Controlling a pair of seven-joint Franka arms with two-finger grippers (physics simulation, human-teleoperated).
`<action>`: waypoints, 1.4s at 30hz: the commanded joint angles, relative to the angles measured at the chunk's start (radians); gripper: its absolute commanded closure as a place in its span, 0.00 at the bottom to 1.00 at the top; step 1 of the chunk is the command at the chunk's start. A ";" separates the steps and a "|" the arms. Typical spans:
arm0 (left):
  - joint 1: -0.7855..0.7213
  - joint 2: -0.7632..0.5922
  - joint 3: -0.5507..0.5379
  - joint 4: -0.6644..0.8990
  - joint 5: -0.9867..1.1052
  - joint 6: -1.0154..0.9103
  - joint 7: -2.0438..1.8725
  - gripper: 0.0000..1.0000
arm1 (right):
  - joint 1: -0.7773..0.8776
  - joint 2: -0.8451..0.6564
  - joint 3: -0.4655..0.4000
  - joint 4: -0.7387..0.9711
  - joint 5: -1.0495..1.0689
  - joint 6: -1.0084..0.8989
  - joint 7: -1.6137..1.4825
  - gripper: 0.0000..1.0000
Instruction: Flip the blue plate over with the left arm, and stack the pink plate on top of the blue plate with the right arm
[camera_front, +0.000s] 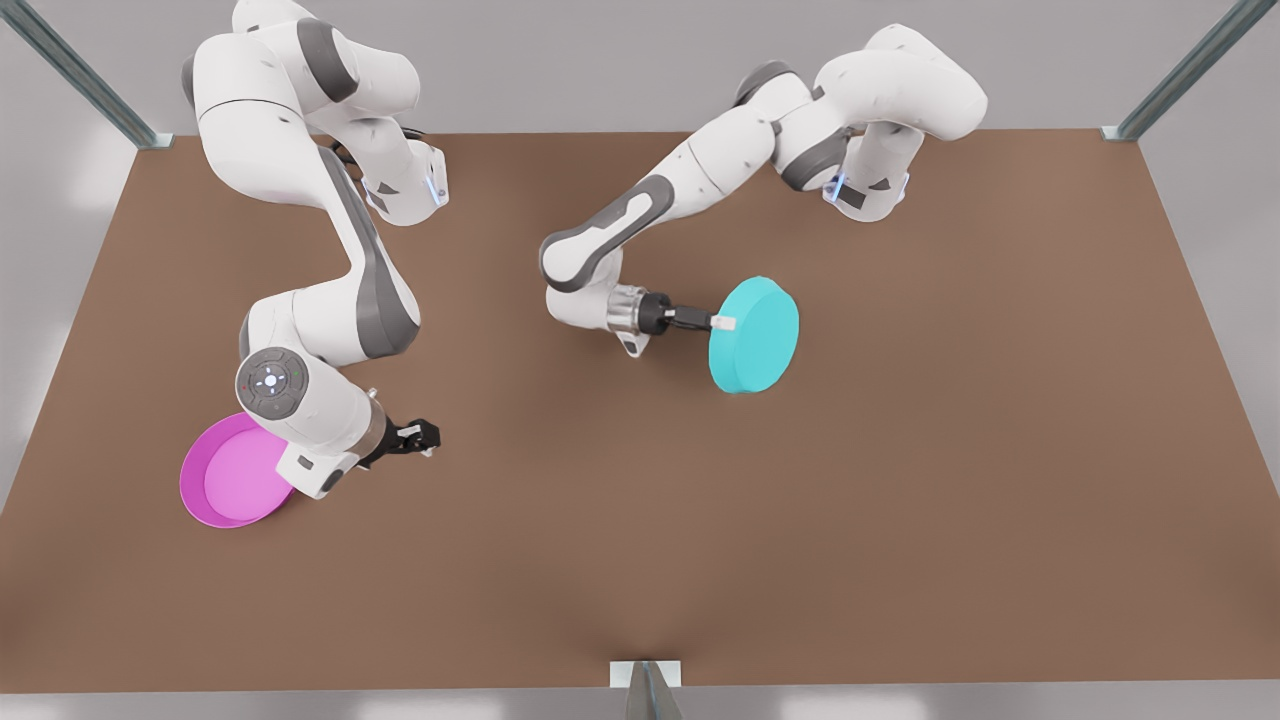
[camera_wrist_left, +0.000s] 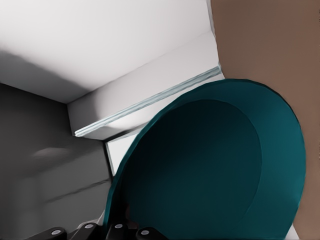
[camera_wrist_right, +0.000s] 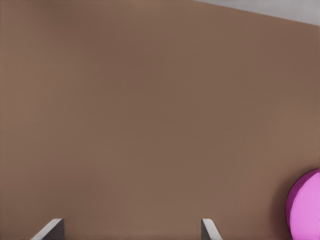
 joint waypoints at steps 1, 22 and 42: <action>-0.002 0.005 0.000 0.000 -0.029 0.000 -0.002 0.79 | 0.000 0.000 0.000 0.000 0.002 0.000 0.000 0.00; -0.072 0.126 -0.003 0.085 -0.092 0.006 -0.164 0.00 | -0.681 0.023 -0.005 -0.236 -0.028 0.057 -0.213 0.00; -0.129 0.161 -0.105 0.292 -0.517 0.084 -0.391 0.00 | -0.816 0.302 -0.009 -0.123 0.229 0.114 -0.945 0.00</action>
